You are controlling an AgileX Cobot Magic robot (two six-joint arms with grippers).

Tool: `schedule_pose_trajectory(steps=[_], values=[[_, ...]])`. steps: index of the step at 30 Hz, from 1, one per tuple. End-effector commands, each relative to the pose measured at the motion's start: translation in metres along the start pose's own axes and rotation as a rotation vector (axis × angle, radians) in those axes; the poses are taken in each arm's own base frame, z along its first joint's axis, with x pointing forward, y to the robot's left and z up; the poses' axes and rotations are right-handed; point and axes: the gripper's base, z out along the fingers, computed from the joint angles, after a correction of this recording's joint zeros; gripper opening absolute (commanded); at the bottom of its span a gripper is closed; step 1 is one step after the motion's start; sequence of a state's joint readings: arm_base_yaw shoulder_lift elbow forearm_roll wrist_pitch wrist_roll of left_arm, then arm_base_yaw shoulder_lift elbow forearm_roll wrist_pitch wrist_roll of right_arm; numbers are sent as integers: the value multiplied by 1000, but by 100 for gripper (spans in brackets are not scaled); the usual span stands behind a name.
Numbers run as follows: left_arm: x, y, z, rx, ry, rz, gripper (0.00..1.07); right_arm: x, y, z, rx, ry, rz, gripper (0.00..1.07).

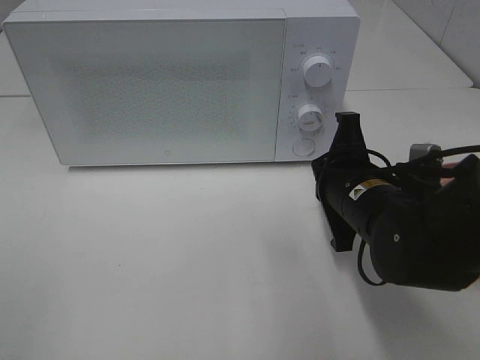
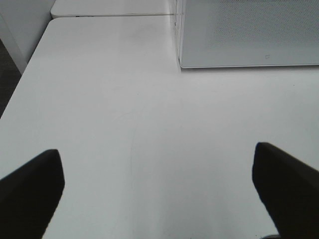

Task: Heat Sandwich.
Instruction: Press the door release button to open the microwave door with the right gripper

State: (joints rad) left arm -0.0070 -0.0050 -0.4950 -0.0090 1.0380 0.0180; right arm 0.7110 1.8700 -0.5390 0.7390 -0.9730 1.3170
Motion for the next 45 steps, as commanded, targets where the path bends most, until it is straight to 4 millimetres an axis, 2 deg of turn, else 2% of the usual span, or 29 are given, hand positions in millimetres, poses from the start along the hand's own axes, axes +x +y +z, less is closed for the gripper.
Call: schedule_pose_trajectory(steps=[1,12,21,34,45], values=[[2,-1,-3,1,-30,-8,98,2,0,12,15,25,6,0],[2,-1,-3,1,-30,-7,98,4,7,51,5,27,26,0],[2,-1,-3,1,-30,-7,98,0,10,74,13,26,19,0],[2,-1,-3,1,-30,-7,98,-8,7,92,12,2,17,0],[2,0,-3,-1,-30,-6,98,-13,18,104,-41,-11,24,0]])
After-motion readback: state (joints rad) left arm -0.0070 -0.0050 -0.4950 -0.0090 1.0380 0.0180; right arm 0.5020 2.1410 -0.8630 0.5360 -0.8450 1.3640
